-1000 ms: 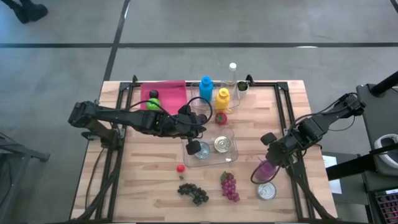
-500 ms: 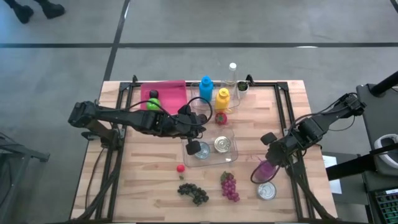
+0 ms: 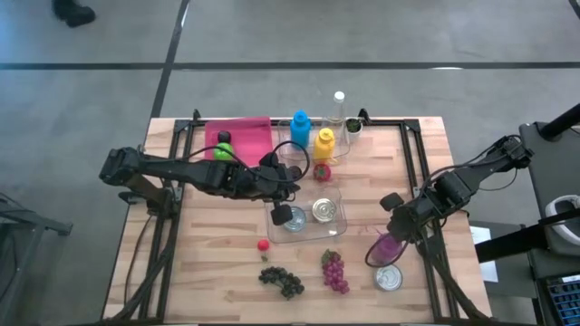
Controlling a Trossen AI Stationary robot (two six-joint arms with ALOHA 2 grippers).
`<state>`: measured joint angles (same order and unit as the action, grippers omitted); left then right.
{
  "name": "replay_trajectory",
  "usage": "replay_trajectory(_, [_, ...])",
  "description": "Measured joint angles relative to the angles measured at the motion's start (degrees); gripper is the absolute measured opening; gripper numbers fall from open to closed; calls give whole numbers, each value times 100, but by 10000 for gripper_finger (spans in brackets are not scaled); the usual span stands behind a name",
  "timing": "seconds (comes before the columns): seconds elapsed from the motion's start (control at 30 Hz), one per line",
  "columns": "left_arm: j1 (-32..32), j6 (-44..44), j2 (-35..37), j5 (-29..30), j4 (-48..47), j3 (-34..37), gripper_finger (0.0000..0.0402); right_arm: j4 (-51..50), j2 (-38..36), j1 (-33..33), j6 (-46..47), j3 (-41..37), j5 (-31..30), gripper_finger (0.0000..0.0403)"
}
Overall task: Pick & Place Food Item
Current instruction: Put the purple bottle into the top transparent bin
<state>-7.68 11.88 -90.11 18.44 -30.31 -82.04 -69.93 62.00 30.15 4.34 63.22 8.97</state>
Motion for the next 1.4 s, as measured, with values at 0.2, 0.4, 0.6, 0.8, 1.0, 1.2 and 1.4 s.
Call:
replay_trajectory(0.2, [0,0,0,0,0,0,1,2,0,-1,9,0,0,73])
replay_trajectory(0.4, [0,0,0,0,0,0,1,0,0,0,0,0,-2,70])
replay_trajectory(0.6, [0,-2,0,0,0,0,1,0,0,0,7,0,-4,71])
replay_trajectory(0.8, [0,-138,0,-2,0,0,1,2,0,0,7,0,-4,69])
replay_trajectory(1.0, [2,-155,0,-1,1,0,1,2,0,0,1,0,-6,69])
replay_trajectory(1.2, [2,-155,0,-1,0,0,1,1,0,0,11,0,-7,70])
replay_trajectory(1.4, [2,-155,0,-2,2,0,1,1,0,0,16,0,-7,69])
